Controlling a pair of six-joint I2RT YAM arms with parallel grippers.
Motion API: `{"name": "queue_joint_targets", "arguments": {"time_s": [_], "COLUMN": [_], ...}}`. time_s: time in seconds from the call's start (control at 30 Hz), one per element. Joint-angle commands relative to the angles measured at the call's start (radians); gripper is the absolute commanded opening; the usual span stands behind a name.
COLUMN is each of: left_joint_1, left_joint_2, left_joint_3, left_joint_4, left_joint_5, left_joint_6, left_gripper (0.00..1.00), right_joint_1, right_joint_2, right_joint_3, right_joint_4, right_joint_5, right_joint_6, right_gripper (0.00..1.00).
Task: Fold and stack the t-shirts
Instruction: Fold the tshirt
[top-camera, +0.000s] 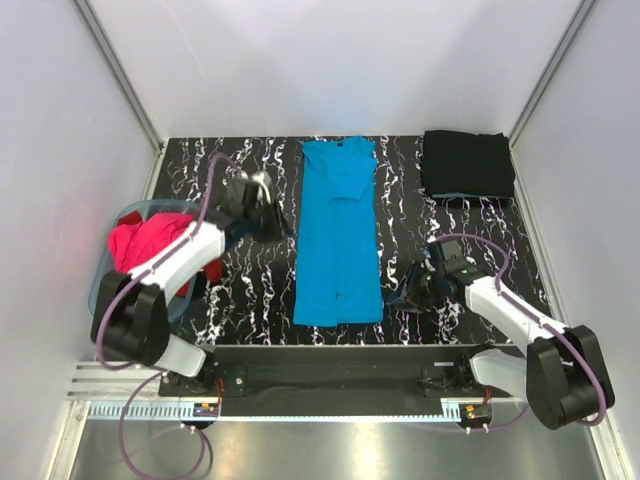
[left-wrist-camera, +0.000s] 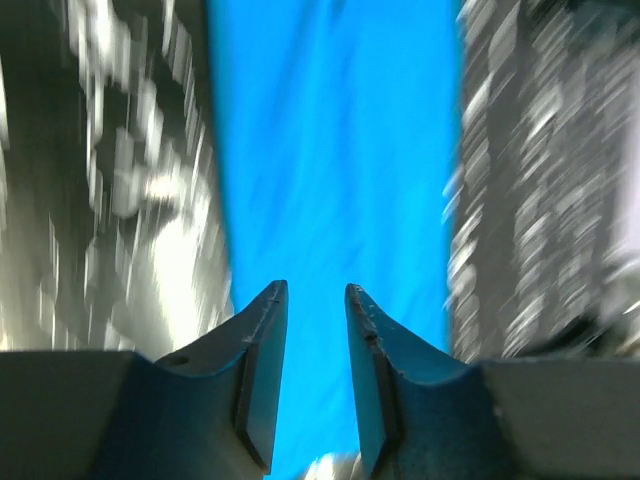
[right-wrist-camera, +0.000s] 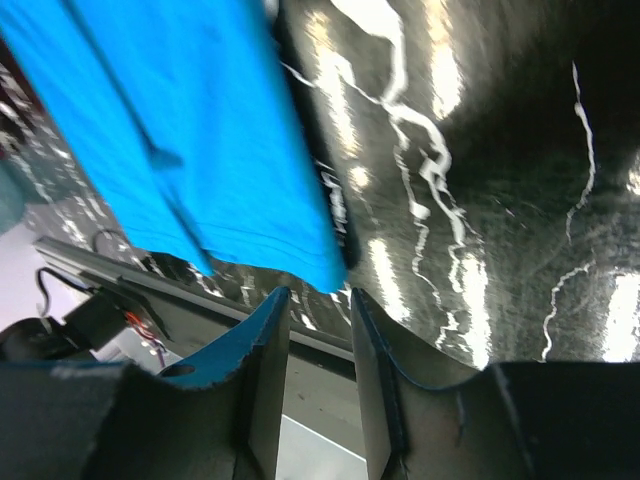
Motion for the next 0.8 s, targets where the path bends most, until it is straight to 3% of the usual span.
{"name": "queue_joint_targets", "arguments": {"time_s": [0.0, 0.17, 0.43, 0.63, 0.77], "left_joint_1": [-0.081, -0.204, -0.368, -0.374, -0.384], "left_joint_2": [-0.134, -0.286, -0.328, -0.312, -0.285], "left_joint_3": [-0.187, -0.401, -0.49, -0.564, -0.59], "left_joint_4": [-0.099, -0.104, -0.079, 0.046, 0.042], "left_joint_5": [-0.104, -0.141, -0.202, -0.089, -0.144], "left_joint_6": [0.045, -0.04, -0.116, -0.134, -0.139], "left_gripper": [0.37, 0.4, 0.45, 0.46, 0.45], "right_joint_1": [0.021, 0.042, 0.076, 0.097, 0.108], "right_joint_2": [0.011, 0.044, 0.082, 0.142, 0.157], "right_joint_3": [-0.03, -0.043, -0.032, -0.052, -0.061], "right_joint_4": [0.003, 0.056, 0.122, 0.161, 0.184], "right_joint_5": [0.0, 0.006, -0.001, 0.013, 0.021], "right_joint_6": [0.016, 0.013, 0.018, 0.009, 0.016], "right_gripper": [0.38, 0.39, 0.4, 0.41, 0.41]}}
